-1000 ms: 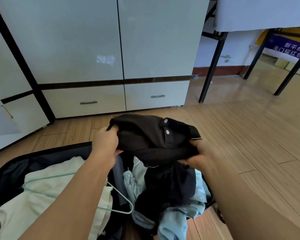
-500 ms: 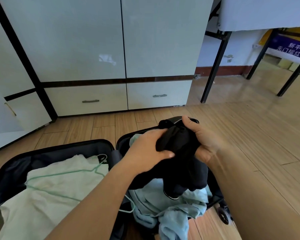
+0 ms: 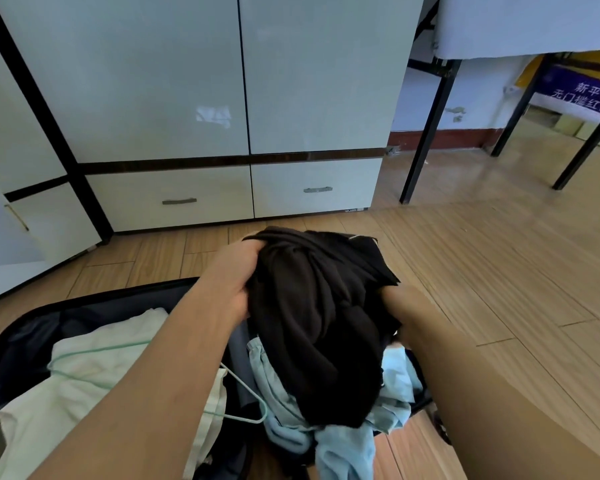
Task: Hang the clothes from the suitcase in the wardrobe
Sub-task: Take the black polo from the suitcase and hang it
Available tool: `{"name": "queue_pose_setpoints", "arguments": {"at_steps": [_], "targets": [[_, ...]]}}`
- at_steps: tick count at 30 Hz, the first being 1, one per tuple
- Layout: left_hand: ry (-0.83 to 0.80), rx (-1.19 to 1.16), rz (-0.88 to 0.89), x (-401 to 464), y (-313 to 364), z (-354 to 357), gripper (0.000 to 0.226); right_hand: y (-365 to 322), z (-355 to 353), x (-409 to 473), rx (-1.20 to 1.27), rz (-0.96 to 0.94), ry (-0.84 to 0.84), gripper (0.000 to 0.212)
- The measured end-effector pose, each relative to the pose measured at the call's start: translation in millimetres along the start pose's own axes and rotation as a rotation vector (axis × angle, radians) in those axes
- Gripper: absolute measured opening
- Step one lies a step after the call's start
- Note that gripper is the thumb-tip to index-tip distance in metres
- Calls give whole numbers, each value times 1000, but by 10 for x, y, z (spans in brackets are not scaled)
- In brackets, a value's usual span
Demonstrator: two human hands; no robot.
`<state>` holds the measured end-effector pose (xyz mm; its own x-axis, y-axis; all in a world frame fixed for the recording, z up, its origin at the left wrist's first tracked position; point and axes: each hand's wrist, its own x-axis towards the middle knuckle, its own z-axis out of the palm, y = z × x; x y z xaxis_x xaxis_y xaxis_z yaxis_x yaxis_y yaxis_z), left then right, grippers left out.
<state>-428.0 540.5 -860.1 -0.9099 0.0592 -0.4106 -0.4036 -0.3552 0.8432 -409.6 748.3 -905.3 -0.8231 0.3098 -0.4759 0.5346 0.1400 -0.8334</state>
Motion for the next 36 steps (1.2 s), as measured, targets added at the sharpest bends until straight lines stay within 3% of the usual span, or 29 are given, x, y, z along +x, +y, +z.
{"name": "queue_pose_setpoints", "arguments": {"at_steps": [2,5,8,10,12,14,16,18,20,21,22,24,25,27,28,31,33,36], "targets": [[134,258,109,16,-68,-152,25,-55,-44,-70,268,183,-115,13],[297,638,165,48,-187,-353,18,-118,-111,-110,382,185,-187,12],[344,1014,199,7,-238,-262,51,-171,-150,-184,478,145,-237,10],[382,1102,569,-125,-220,-54,45,-165,-152,-186,557,145,-255,14],[207,1005,829,-265,-199,178,23,-207,-141,-184,604,142,-277,24],[-4,1058,811,-354,-217,328,18,-277,-141,-216,627,125,-315,29],[-87,1215,725,-338,-257,343,45,-305,-178,-228,650,85,-363,30],[-235,1079,481,-352,-200,293,65,-297,-196,-255,668,37,-437,33],[-388,960,322,-350,-170,259,45,-268,-196,-277,672,-13,-516,37],[-395,1009,317,-334,-175,245,24,-263,-188,-299,668,-48,-548,36],[-353,1079,358,-285,-195,228,17,-263,-178,-330,648,-89,-578,34],[-223,1205,430,-198,-241,174,42,-272,-167,-350,504,-191,-615,28],[-151,1198,437,-178,-254,143,43,-264,-167,-337,371,-238,-588,31],[15,963,390,-138,-237,73,38,-222,-143,-260,89,-294,-421,39],[78,692,325,-132,-181,33,32,-202,-124,-203,-15,-299,-263,36],[16,-86,103,-155,67,-4,15,-67,-122,-18,-60,-211,127,13],[-94,-291,87,-198,177,8,23,-14,-134,15,197,-8,102,14],[-91,-409,69,-203,162,14,29,-84,-141,-56,678,237,-149,28]]}}
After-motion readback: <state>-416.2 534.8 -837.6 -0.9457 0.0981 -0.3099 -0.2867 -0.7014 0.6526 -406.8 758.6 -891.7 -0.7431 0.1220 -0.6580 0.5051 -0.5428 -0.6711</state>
